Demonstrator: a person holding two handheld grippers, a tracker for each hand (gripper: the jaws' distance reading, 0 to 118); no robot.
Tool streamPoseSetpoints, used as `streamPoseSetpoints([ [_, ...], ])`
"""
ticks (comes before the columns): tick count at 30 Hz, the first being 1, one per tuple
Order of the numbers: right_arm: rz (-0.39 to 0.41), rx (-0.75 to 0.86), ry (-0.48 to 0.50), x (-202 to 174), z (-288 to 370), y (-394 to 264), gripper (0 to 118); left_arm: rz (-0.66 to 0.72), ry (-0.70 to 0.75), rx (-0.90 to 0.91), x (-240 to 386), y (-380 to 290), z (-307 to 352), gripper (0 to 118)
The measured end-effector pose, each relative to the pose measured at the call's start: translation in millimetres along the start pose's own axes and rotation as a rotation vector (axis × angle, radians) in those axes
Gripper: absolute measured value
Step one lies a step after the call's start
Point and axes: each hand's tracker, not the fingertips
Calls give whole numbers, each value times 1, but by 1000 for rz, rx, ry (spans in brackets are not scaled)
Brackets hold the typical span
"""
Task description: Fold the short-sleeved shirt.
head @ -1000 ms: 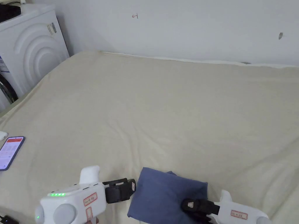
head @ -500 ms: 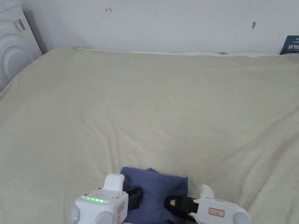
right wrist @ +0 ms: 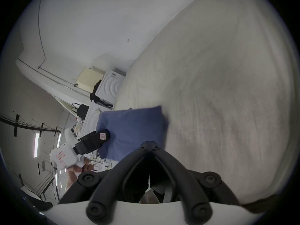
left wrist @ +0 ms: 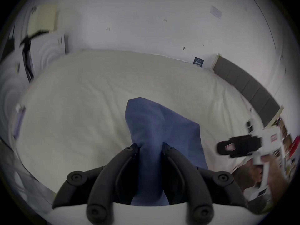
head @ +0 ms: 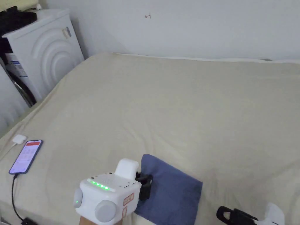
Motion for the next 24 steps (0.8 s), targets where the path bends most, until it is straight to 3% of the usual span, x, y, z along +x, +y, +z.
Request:
streamPoseSetpoints([
  [4,42,61,-12,-16,21,2,1,-131,149,-58,-82,24,3,24],
  [9,111,99,-92,-28,41,7,1,-181,346,-172,-190,40,-7,24],
  [13,105,135,-112,-27,58,9,1,-64,489,-279,-244,36,-8,24],
  [15,118,149,-143,-28,67,9,1,-85,534,-287,-279,26,-18,24],
  [16,139,155,-176,-29,71,8,1,-103,544,-300,-285,24,-18,33],
  [17,156,153,-206,-30,74,8,1,-93,546,-293,-290,22,-17,56],
  [18,173,154,-228,-31,76,7,1,-88,564,-291,-278,21,-3,91],
  [19,195,154,-253,-31,78,7,1,-45,602,-296,-273,18,8,118],
  [24,229,181,-376,-42,85,9,1,38,603,-122,-233,21,46,117],
])
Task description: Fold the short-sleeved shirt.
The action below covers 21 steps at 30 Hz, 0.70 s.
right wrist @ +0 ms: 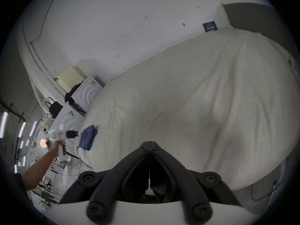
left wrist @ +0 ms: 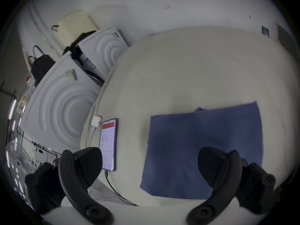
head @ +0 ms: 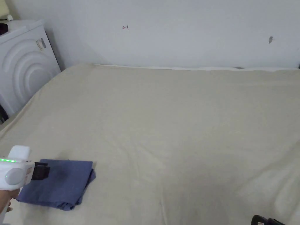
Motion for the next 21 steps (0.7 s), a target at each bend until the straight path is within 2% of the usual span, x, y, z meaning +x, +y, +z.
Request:
streamPoseSetpoints([
  [3,27,52,6,-14,15,14,1,22,-41,115,9,11,37,117],
  [5,109,115,-6,-34,31,32,1,35,-90,266,35,20,84,117],
  [6,138,132,-42,-45,39,41,1,34,-121,334,32,31,87,116],
  [8,238,217,-53,-70,60,61,1,22,-120,461,60,39,131,115],
  [9,288,267,-66,-81,71,69,1,-8,-95,528,73,43,152,110],
  [10,329,324,-122,-96,83,78,1,-35,-46,590,78,48,162,92],
  [11,360,367,-177,-110,94,87,1,-63,-59,654,90,55,184,61],
  [12,389,400,-202,-122,104,94,1,-60,-91,694,103,59,202,25],
  [13,421,438,-211,-135,116,101,1,12,-164,693,120,58,218,10],
  [16,496,538,-216,-166,151,117,1,72,-309,760,157,74,272,10],
  [17,511,577,-234,-174,160,119,1,46,-291,828,161,84,288,10],
  [21,502,653,-285,-191,181,122,1,123,-347,871,189,102,329,10],
])
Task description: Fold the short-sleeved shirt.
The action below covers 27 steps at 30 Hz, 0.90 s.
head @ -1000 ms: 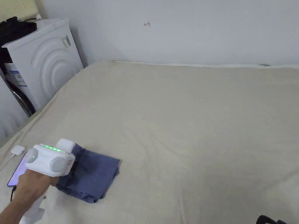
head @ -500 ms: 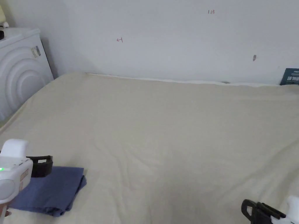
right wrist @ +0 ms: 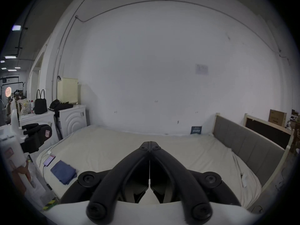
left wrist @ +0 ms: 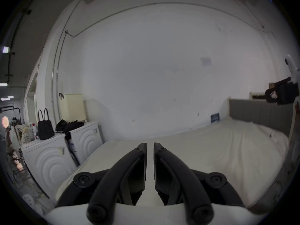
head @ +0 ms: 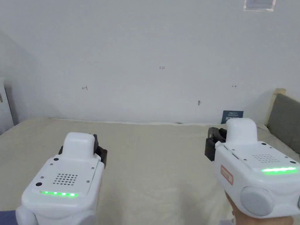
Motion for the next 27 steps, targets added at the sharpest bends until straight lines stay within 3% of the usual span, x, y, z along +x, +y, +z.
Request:
streamPoseSetpoints([
  [4,14,-14,-64,-5,20,-33,1,151,39,-12,33,-3,23,10],
  [6,-86,-15,-110,-5,37,-62,1,214,11,-3,55,-16,30,10],
  [7,-140,8,-37,-1,39,-73,1,227,-39,0,59,-24,27,10],
  [8,-138,-23,28,0,38,-74,1,185,-26,-17,58,-28,29,10],
  [12,-64,-33,-24,-8,38,-65,1,148,-37,-54,64,-34,37,10],
  [17,-81,-22,-7,-8,36,-54,2,152,-25,-96,63,-39,41,10],
  [18,-78,-26,-8,-9,35,-53,3,130,-12,-103,62,-38,42,11],
  [19,-73,-25,-14,-11,35,-53,7,115,-2,-102,60,-37,43,22],
  [20,-66,-23,-15,-12,35,-54,15,116,11,-100,58,-36,44,45],
  [21,-60,-26,-12,-13,34,-53,30,118,14,-100,57,-35,45,79],
  [22,-54,-46,-18,-16,33,-53,61,127,16,-106,56,-35,45,118],
  [23,-49,-72,-31,-17,32,-51,86,134,36,-137,53,-34,53,118],
  [25,-61,-71,-24,-19,33,-49,118,144,97,-53,49,-29,49,118],
  [27,-65,11,-10,-19,39,-44,118,100,61,-106,46,-23,44,118],
])
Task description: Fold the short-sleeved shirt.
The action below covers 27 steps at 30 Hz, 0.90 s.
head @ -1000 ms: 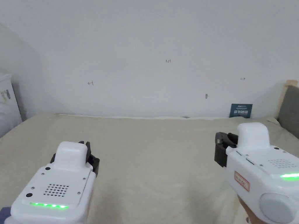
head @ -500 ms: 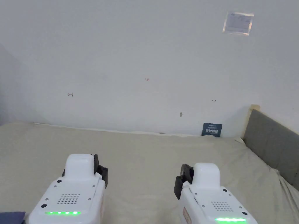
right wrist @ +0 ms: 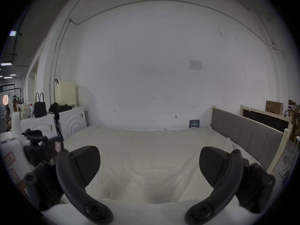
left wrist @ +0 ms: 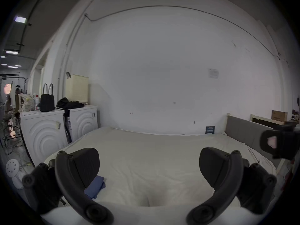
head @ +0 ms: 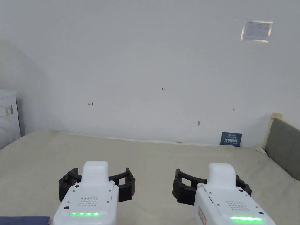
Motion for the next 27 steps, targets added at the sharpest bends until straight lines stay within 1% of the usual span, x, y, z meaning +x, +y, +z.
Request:
streamPoseSetpoints([
  [2,4,2,-36,-2,0,6,118,-43,-23,-62,1,2,-1,118],
  [3,11,1,-43,-2,1,8,118,-37,-39,-85,3,2,-1,118],
  [4,16,-5,-46,-2,0,11,118,-13,-49,-105,4,3,0,118],
  [6,21,-17,-44,-1,1,12,118,39,-43,-62,6,6,1,118],
  [7,21,-16,-39,0,1,12,118,59,-12,-30,6,9,3,118],
  [8,20,-17,-38,0,2,11,118,49,36,-23,5,14,7,118],
  [11,25,-29,-36,0,3,12,118,46,163,-61,8,25,16,118],
  [13,28,-30,-35,-1,3,13,118,72,182,-103,10,30,22,118],
  [15,22,-27,-33,-2,4,15,118,67,111,-148,10,32,20,118],
  [18,13,-16,-25,-2,6,19,118,42,32,-135,12,34,19,118],
  [19,14,-13,-24,-3,5,18,118,41,13,-63,14,33,15,118],
  [20,15,-13,-26,-3,4,19,118,33,58,-11,14,33,16,118],
  [21,15,-13,-28,-3,4,19,118,11,59,-37,13,31,17,118],
  [23,14,-3,-30,-3,5,19,118,14,-56,-94,15,30,12,118],
  [24,15,0,-33,-3,6,19,118,33,-88,-96,16,29,10,118],
  [26,15,4,-40,-2,6,19,118,55,-97,-85,16,31,8,118],
  [27,16,2,-39,-2,6,19,118,76,-125,-108,17,29,10,118],
])
